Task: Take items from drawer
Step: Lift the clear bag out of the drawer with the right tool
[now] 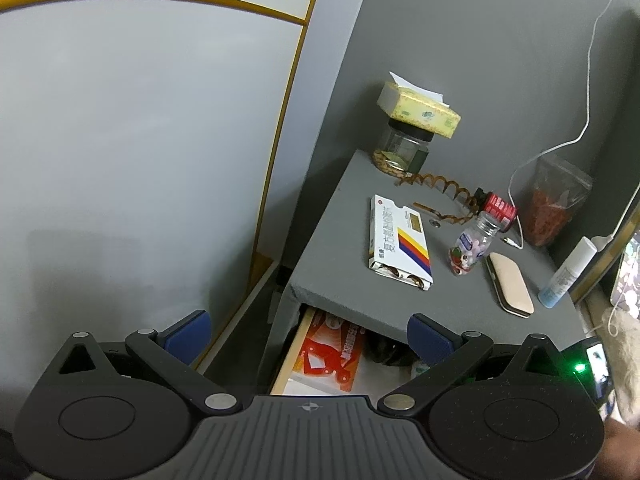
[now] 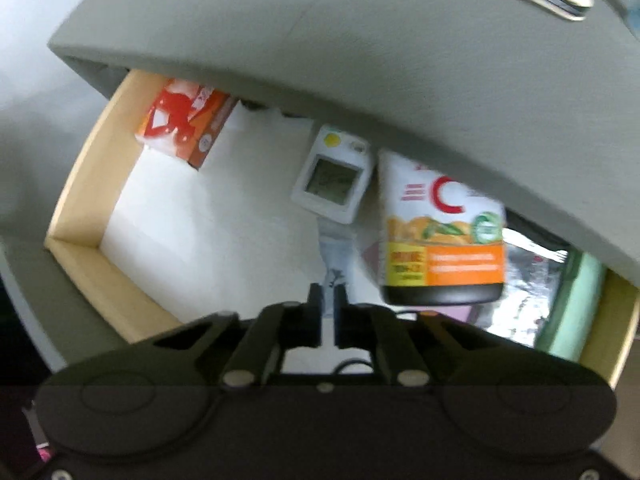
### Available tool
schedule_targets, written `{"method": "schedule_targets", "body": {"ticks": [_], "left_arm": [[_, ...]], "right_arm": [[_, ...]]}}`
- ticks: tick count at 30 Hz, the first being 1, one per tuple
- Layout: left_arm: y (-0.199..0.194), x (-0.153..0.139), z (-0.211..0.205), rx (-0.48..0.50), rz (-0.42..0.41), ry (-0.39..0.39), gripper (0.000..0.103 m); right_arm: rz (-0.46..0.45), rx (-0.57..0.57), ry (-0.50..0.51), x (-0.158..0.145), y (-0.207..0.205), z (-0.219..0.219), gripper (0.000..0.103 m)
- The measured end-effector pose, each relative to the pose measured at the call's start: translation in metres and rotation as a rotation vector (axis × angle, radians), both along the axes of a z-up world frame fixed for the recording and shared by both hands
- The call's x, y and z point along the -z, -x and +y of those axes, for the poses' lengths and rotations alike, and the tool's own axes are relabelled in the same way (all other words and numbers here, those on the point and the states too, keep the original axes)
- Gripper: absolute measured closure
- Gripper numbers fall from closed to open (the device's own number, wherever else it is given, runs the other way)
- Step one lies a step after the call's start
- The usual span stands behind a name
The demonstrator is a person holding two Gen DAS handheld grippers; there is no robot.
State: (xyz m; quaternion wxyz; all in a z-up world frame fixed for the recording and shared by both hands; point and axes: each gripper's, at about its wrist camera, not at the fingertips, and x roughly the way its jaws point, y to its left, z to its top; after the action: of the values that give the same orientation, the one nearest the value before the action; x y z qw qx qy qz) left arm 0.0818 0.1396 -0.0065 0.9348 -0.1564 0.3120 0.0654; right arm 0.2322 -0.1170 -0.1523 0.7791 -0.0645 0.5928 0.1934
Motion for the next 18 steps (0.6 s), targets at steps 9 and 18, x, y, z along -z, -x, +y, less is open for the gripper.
{"method": "schedule_targets", "body": {"ticks": [9,18], "left_arm": [[0.002,-0.001,0.002,-0.005,-0.008,0.000,0.000],[0.002,-0.002,0.009,-0.025,-0.007,0.009,0.000]], "right_arm": [[-0.007,0.020,-0.069,-0.020,0.015,-0.017,0.103],[-0.082,0.002,-0.351,-0.107,0.029,-0.032,0.103]]}}
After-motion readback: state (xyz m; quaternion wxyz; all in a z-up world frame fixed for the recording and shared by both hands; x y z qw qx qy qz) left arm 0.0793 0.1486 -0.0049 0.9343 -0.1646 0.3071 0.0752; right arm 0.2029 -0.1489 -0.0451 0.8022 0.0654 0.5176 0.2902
